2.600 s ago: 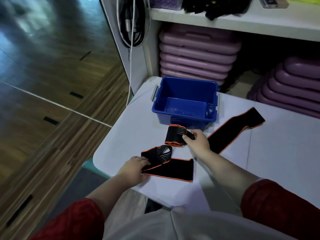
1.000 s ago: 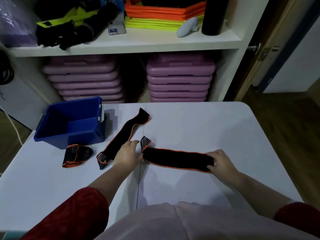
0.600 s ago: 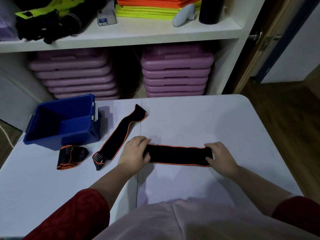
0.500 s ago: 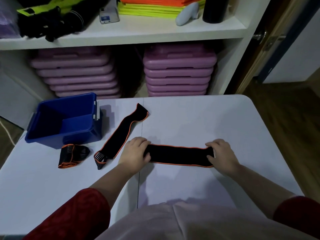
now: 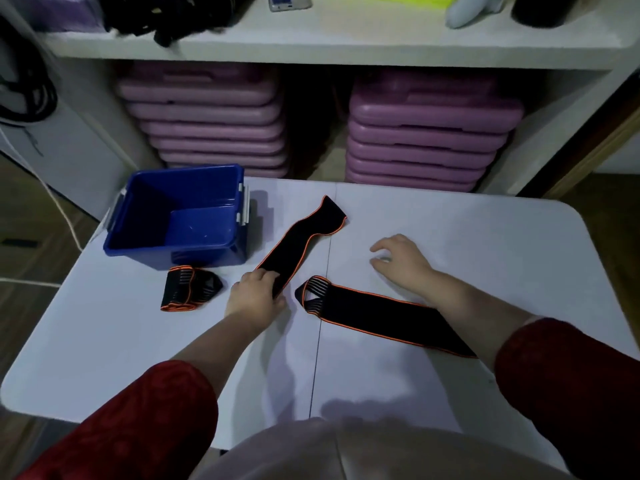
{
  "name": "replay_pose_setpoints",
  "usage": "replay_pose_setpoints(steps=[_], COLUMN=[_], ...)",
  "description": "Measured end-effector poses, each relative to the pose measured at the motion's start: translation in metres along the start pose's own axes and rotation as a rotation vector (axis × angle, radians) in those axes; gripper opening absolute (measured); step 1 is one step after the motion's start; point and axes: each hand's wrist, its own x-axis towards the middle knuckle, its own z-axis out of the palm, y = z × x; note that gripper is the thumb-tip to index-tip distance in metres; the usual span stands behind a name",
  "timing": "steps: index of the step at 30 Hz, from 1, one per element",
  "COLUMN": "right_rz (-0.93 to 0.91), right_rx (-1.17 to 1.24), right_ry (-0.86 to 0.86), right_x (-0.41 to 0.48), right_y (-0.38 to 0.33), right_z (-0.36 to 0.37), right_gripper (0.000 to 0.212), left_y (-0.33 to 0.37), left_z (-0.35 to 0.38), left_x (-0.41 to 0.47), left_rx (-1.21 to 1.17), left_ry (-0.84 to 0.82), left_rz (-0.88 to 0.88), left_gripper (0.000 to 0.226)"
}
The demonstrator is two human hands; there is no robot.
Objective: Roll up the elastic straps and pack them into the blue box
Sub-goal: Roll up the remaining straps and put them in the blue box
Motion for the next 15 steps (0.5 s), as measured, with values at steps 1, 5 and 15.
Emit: replay_pose_setpoints(steps=[1, 5, 15], right_rz=[0.003, 0.041, 0.149], right_rx=[0.012, 0.049, 0.123], right_ry=[-0.008, -0.026, 0.033], right_x=[0.013, 0.062, 0.130], right_y=[-0.008, -0.036, -0.068], right_z=[0.005, 0.019, 0.037], right_gripper=[0.028, 0.038, 0.060], left_y=[-0.006, -0.030, -0.054], left_z=[0.000, -0.001, 0.002], left_x=[0.001, 0.003, 0.012], left_rx=[0.023, 0.067, -0.208], left_ry=[-0.038, -0.141, -0.155], left_rz=[-0.054, -0.195, -0.203], left_gripper=[0.055, 0.078, 0.086])
